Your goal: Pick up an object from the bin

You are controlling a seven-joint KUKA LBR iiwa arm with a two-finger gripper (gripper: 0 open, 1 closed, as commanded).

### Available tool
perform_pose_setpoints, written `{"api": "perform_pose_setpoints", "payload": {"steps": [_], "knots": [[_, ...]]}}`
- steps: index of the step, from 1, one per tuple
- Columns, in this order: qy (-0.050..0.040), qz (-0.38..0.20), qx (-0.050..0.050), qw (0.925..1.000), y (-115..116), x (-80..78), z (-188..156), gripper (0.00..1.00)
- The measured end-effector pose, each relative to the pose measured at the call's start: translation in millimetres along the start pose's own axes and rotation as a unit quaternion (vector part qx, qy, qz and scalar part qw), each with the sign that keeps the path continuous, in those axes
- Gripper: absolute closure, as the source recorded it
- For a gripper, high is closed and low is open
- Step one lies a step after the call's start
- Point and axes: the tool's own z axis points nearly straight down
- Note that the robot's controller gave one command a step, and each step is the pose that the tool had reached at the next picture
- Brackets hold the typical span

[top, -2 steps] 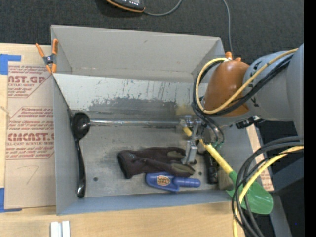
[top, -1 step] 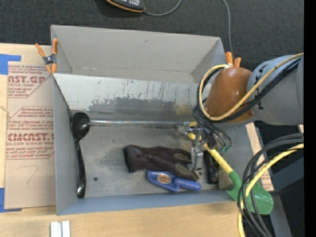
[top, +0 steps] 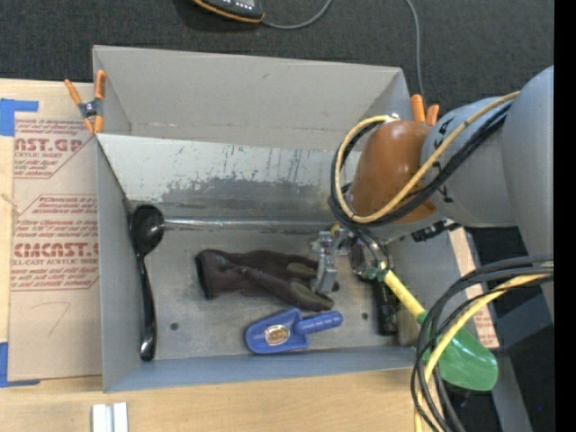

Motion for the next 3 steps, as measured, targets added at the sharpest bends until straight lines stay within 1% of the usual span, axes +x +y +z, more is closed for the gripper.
{"api": "perform_pose_setpoints", "payload": {"steps": [1, 2, 3], "knots": [[0.0, 0.0, 0.0, 1.0, 0, 0.0, 0, 1.0], [-0.0011, 0.006, -0.001, 1.0, 14, 6.5, -114, 1.0], [0.0066, 0.003, 0.0, 1.0, 7, 6.4, -16, 1.0]]}}
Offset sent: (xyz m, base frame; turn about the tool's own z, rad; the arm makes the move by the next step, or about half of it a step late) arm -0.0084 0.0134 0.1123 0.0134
